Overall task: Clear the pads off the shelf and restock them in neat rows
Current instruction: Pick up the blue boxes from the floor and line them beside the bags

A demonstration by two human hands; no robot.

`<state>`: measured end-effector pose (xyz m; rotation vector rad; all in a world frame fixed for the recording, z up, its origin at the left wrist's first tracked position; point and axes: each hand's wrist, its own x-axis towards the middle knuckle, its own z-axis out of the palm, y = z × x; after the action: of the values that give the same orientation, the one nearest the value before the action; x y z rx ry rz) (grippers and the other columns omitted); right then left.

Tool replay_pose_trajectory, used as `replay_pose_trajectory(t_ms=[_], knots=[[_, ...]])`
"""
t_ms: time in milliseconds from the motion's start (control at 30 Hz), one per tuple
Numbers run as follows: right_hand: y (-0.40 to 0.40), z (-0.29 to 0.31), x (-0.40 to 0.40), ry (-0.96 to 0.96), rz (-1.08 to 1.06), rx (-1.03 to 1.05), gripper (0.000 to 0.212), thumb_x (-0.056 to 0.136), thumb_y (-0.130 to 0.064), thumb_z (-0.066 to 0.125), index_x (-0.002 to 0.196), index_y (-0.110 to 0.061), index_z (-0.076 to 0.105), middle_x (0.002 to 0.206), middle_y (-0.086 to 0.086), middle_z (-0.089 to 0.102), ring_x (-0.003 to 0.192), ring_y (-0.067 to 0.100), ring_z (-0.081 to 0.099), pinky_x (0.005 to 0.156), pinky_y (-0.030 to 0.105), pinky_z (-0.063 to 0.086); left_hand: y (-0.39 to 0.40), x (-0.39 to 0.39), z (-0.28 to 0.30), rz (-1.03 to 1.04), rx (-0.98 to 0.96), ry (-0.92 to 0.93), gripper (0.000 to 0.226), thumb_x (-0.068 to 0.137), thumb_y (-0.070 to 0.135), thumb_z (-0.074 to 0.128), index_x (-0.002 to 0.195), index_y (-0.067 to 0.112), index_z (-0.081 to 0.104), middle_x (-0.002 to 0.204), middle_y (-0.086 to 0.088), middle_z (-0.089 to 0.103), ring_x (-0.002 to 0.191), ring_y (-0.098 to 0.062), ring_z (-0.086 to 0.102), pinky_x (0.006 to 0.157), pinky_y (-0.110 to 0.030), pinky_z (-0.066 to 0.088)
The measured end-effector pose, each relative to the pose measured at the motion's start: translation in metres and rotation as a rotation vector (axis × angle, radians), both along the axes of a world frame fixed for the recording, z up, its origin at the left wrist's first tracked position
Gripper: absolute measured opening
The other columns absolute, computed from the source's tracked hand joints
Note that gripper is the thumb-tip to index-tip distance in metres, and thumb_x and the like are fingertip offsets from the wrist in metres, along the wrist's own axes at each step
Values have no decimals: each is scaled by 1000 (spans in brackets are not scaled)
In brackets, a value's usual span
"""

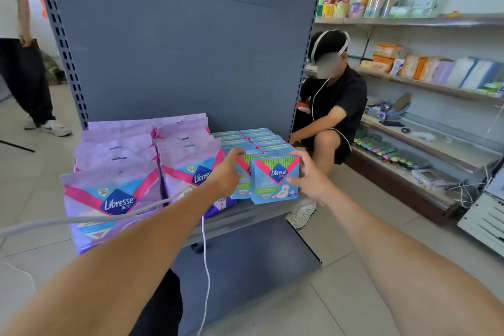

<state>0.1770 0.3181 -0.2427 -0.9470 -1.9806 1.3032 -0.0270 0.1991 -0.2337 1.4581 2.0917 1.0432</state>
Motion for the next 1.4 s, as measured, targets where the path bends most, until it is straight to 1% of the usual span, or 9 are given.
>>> replay_pose_trajectory(t_ms=[100, 233, 367, 467, 667, 833, 967, 1100, 1400], knots=[[9, -5, -13, -10, 36, -50, 54, 90, 9, 58, 122, -29, 38, 108, 0, 62, 102, 15, 62, 66, 30, 57, 8, 5, -6, -15, -4, 6, 61, 91, -9, 38, 141, 25, 34, 85, -7, 52, 66, -21, 54, 50, -32, 45], [19, -10, -24, -51, 45, -20, 55, 89, 7, 60, 112, -40, 43, 112, 3, 64, 103, 16, 65, 69, 33, 55, 13, 13, -15, 7, -20, -5, 69, 87, -11, 35, 144, 28, 28, 109, -15, 54, 89, -31, 59, 70, -44, 50], [29, -15, -30, -43, 38, 18, 53, 89, 10, 59, 112, -36, 43, 107, -3, 63, 96, 12, 63, 63, 23, 51, 20, 15, -19, -15, -104, -42, 81, 74, 7, 52, 145, 33, 22, 123, -17, 55, 127, -39, 40, 108, -51, 36], [33, -23, -36, -27, 26, 108, 58, 87, 9, 62, 108, -42, 44, 120, 5, 61, 104, 17, 62, 80, 35, 54, 26, 17, -16, 0, -104, -30, 91, 71, 29, 66, 148, 33, 18, 134, -16, 45, 131, -36, 34, 110, -49, 33], [43, -46, -38, -95, 8, 231, 63, 83, -2, 69, 102, -55, 40, 120, -2, 61, 106, 21, 63, 91, 46, 52, 36, 9, -36, 30, -73, 219, 84, 83, 27, 73, 151, 23, 23, 133, -11, 33, 127, -30, 31, 110, -34, 30], [42, -42, -39, -191, 0, 300, 50, 88, -5, 67, 123, -29, 40, 120, -5, 57, 100, 13, 58, 69, 13, 43, 39, 8, -43, 53, 33, 309, 92, 75, 19, 81, 149, 25, 26, 134, -9, 25, 127, -29, 33, 109, -37, 37], [41, -39, -41, -223, 79, 309, 69, 89, -1, 66, 143, -32, 36, 127, -10, 50, 112, 9, 56, 77, 7, 43, 35, 5, -46, 27, 42, 501, 77, 79, 28, 76, 145, 27, 37, 140, -11, 25, 130, -33, 28, 110, -42, 35], [39, -39, -43, -231, 125, 282, 67, 87, -3, 69, 141, -31, 41, 128, -2, 55, 114, 13, 57, 93, 28, 50, 29, 3, -46, 18, 86, 676, 60, 94, 45, 53, 147, 23, 36, 142, -9, 32, 128, -29, 28, 112, -37, 28], [31, -37, -45, -228, 123, 234, 66, 84, -7, 73, 136, -33, 42, 124, -2, 59, 112, 13, 60, 90, 33, 55, 23, -4, -37, -34, 43, 702, 60, 94, 45, 53, 146, 21, 38, 142, -6, 35, 128, -26, 30, 109, -36, 35]])
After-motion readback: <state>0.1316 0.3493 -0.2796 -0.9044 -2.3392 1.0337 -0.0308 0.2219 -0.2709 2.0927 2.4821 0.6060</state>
